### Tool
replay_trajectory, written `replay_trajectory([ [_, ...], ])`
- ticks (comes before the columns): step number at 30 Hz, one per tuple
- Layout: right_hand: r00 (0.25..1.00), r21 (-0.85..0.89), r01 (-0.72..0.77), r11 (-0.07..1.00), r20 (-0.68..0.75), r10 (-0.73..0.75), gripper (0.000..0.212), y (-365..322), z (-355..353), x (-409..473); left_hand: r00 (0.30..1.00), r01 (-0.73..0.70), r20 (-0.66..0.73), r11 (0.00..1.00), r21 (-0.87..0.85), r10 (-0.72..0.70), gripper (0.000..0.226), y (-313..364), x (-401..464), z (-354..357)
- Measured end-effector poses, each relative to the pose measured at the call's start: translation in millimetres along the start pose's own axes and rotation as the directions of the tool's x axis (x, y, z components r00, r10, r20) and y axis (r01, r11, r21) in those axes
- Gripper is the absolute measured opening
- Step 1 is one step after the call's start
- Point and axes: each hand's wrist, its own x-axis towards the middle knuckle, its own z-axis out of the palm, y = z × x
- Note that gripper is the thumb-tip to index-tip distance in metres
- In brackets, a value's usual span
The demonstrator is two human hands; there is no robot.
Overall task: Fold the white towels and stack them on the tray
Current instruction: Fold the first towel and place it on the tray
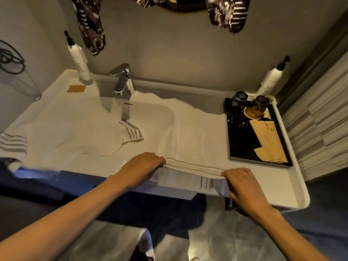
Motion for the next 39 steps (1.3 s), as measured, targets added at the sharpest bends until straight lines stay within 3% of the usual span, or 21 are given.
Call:
replay_trajectory([
  [3, 0.998, -0.060, 0.050, 0.997, 0.033, -0.048, 0.028, -8, -14, -22, 0.999, 0.045, -0.009, 0.998, 0.048, -0.045, 0.027, 32, -19, -8],
  [6, 0.988, -0.041, 0.098, 0.994, 0.121, -0.092, 0.011, -8, -9, -38, 0.968, 0.150, 0.196, 0.988, 0.037, -0.155, 0.019, 56, -39, -3],
  [10, 0.974, -0.011, 0.078, 0.997, 0.214, -0.074, 0.018, -9, 12, -50, 0.916, 0.234, 0.333, 0.972, 0.002, -0.222, 0.018, 77, -47, 9],
  [15, 0.982, 0.219, -0.088, 0.972, 0.183, 0.047, 0.009, 9, 8, -35, 0.897, 0.396, 0.345, 0.848, -0.352, -0.276, 0.022, 58, -37, 9],
  [18, 0.973, 0.545, -0.226, 0.808, 0.092, 0.211, 0.018, 12, -7, -22, 0.901, 0.404, 0.175, 0.620, -0.673, -0.397, 0.004, 47, -25, -1],
  [20, 0.922, 0.735, -0.318, 0.599, 0.093, 0.376, 0.019, 12, -13, -10, 0.827, 0.383, 0.098, 0.429, -0.818, -0.553, 0.011, 41, -14, -2],
  [23, 0.787, 0.848, -0.409, 0.335, 0.142, 0.600, 0.044, 12, -7, 16, 0.734, 0.352, 0.042, 0.328, -0.877, -0.677, 0.006, 31, 9, 5],
  [25, 0.721, 0.880, -0.426, 0.212, 0.189, 0.667, 0.029, 8, 0, 36, 0.681, 0.351, 0.022, 0.299, -0.888, -0.732, 0.010, 21, 28, 10],
  [27, 0.696, 0.885, -0.420, 0.202, 0.171, 0.698, 0.022, 4, 7, 54, 0.691, 0.335, 0.102, 0.192, -0.922, -0.716, 0.007, 6, 43, 15],
  [29, 0.684, 0.888, -0.429, 0.168, 0.198, 0.702, 0.022, 7, 16, 60, 0.764, 0.411, 0.275, 0.112, -0.905, -0.583, 0.013, -6, 44, 23],
  [32, 0.659, 0.901, -0.434, -0.003, 0.320, 0.681, 0.033, 8, 23, 57, 0.810, 0.535, 0.409, 0.244, -0.809, -0.420, 0.019, -11, 37, 33],
  [33, 0.656, 0.903, -0.428, -0.020, 0.326, 0.680, 0.039, 7, 23, 56, 0.811, 0.542, 0.414, 0.262, -0.799, -0.414, 0.024, -11, 37, 32],
  [35, 0.657, 0.903, -0.427, 0.047, 0.274, 0.703, 0.044, 2, 22, 52, 0.808, 0.521, 0.383, 0.240, -0.819, -0.447, 0.013, -10, 32, 34],
  [39, 0.715, 0.878, -0.428, 0.215, 0.183, 0.674, 0.020, 0, 17, 38, 0.798, 0.477, 0.331, 0.194, -0.857, -0.503, 0.032, 7, 20, 33],
])
